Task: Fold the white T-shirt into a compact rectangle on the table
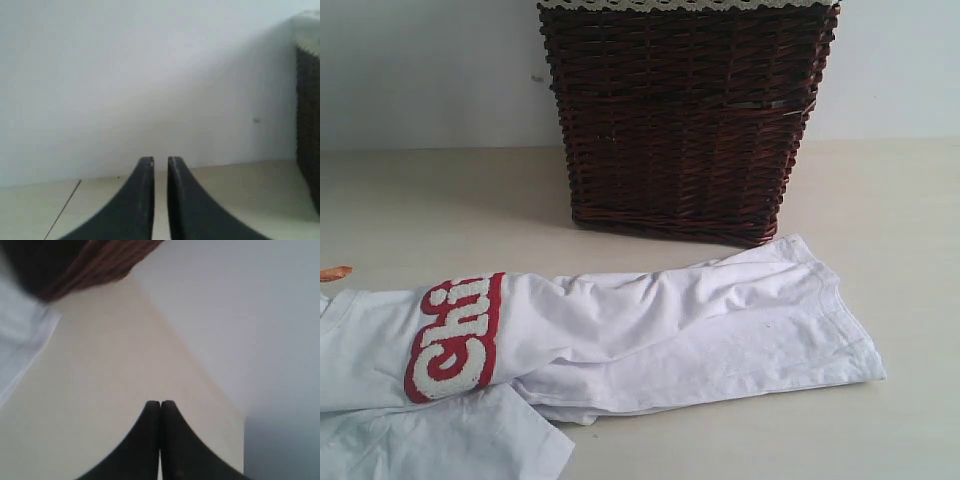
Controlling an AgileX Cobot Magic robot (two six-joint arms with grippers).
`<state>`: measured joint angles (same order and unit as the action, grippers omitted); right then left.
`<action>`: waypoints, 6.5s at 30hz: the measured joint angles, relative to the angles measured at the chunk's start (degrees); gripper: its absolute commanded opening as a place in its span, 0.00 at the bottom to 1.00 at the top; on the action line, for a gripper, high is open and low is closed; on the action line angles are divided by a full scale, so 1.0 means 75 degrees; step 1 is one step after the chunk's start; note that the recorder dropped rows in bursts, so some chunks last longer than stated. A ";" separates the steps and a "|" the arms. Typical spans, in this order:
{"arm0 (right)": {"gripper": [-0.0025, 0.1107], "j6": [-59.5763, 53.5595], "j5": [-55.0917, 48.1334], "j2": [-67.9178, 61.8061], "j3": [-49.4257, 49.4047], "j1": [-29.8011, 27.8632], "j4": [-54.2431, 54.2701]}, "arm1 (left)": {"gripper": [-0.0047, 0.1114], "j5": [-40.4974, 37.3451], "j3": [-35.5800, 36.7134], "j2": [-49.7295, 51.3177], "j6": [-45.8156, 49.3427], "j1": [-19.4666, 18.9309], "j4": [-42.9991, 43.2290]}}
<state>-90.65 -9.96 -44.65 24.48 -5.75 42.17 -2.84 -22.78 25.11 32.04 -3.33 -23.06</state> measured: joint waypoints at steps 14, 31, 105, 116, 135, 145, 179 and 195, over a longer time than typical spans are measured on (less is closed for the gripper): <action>0.15 0.1038 -0.0229 0.5138 -0.1319 0.0000 0.2634 | 0.04 -0.2815 0.0000 -0.1937 -0.0069 0.0000 0.0224; 0.02 0.2462 -0.1451 0.1987 -0.1591 0.0000 0.2930 | 0.04 -0.2782 0.0946 -0.2679 -0.0069 0.0000 0.1156; 0.02 -0.2401 -0.3268 -0.8469 0.2806 0.0206 0.2586 | 0.04 -0.2750 0.3019 -0.3307 -0.0406 -0.0007 -0.0904; 0.02 0.1423 -0.3796 -0.8478 0.3086 0.0265 -0.1452 | 0.04 -0.2750 0.3019 -0.3307 -0.0406 -0.0007 -0.0904; 0.02 0.8915 -0.3276 -0.7600 0.2826 0.0267 -1.0086 | 0.04 -0.2750 0.3019 -0.3307 -0.0406 -0.0007 -0.0904; 0.02 0.3099 -0.3107 -0.6040 0.2826 0.0267 -0.2972 | 0.04 -0.2750 0.3019 -0.3307 -0.0406 -0.0007 -0.0890; 0.43 -0.3027 -0.4310 -0.8548 0.2826 0.5949 0.2233 | 0.04 -0.2747 0.3019 -0.3307 -0.0406 -0.0007 -0.0890; 0.02 -0.2562 -0.4126 -0.8566 0.2826 0.5995 0.1981 | 0.04 -0.2732 0.3019 -0.3307 -0.0406 -0.0007 -0.0890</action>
<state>-109.86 -40.90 -108.90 45.68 39.21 57.03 -23.34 -0.14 0.31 28.99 -3.38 -29.74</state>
